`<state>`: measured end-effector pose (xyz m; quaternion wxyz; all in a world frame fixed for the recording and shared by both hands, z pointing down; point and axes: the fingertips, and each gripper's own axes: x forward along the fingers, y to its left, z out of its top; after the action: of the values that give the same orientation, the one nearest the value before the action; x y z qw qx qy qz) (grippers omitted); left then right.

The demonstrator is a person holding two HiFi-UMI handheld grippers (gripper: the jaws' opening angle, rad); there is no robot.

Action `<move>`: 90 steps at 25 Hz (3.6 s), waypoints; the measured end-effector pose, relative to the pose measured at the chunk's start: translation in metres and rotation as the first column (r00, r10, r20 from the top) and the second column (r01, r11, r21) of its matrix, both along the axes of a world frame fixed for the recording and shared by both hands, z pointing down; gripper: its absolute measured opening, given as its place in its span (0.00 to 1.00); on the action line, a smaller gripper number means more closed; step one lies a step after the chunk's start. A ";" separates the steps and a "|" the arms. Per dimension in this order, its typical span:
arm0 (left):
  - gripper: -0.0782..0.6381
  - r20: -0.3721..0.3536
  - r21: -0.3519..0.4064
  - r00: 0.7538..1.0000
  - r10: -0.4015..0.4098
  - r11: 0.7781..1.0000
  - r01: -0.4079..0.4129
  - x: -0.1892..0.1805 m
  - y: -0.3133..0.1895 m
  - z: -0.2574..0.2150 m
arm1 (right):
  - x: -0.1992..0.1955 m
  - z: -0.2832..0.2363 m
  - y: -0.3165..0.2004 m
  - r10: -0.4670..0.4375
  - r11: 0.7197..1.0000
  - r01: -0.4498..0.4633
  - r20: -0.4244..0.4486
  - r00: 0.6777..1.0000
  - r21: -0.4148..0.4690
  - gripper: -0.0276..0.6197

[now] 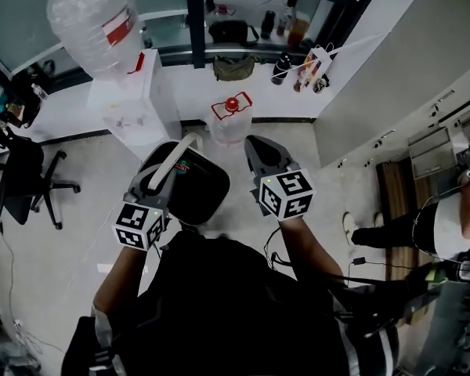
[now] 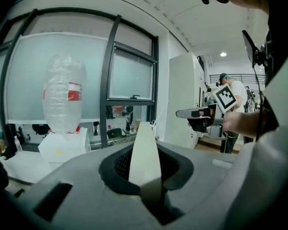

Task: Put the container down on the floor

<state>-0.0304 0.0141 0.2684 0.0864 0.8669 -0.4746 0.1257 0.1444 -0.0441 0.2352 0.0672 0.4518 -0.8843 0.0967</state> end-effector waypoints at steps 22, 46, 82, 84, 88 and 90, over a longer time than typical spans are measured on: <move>0.19 -0.014 -0.011 0.976 0.217 0.976 -0.218 -0.017 -0.151 0.037 | -0.047 0.020 -0.124 0.096 0.993 -0.097 -0.017 0.995 -0.063 0.06; 0.18 0.035 -0.128 0.948 0.317 0.942 -0.310 -0.002 -0.250 0.166 | -0.036 0.102 -0.201 0.076 0.981 -0.080 -0.029 0.997 -0.175 0.06; 0.17 0.096 -0.199 0.958 0.269 0.949 -0.247 0.017 -0.301 0.455 | -0.062 0.362 -0.255 -0.098 0.947 0.090 -0.010 0.995 -0.307 0.06; 0.17 0.099 -0.202 0.954 0.282 0.945 -0.259 0.015 -0.300 0.470 | -0.064 0.375 -0.254 -0.101 0.946 0.093 -0.010 0.995 -0.312 0.06; 0.17 0.109 -0.191 0.950 0.294 0.944 -0.270 0.014 -0.297 0.496 | -0.066 0.403 -0.248 -0.108 0.938 0.099 -0.011 0.994 -0.331 0.06; 0.17 0.114 -0.188 0.944 0.310 0.940 -0.286 0.016 -0.292 0.508 | -0.065 0.416 -0.243 -0.115 0.933 0.104 -0.011 0.993 -0.344 0.06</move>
<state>-0.0140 -0.2778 0.7766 0.1055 0.9073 -0.3301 0.2382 0.0796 -0.2871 0.6516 0.1639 0.3848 -0.8765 0.2382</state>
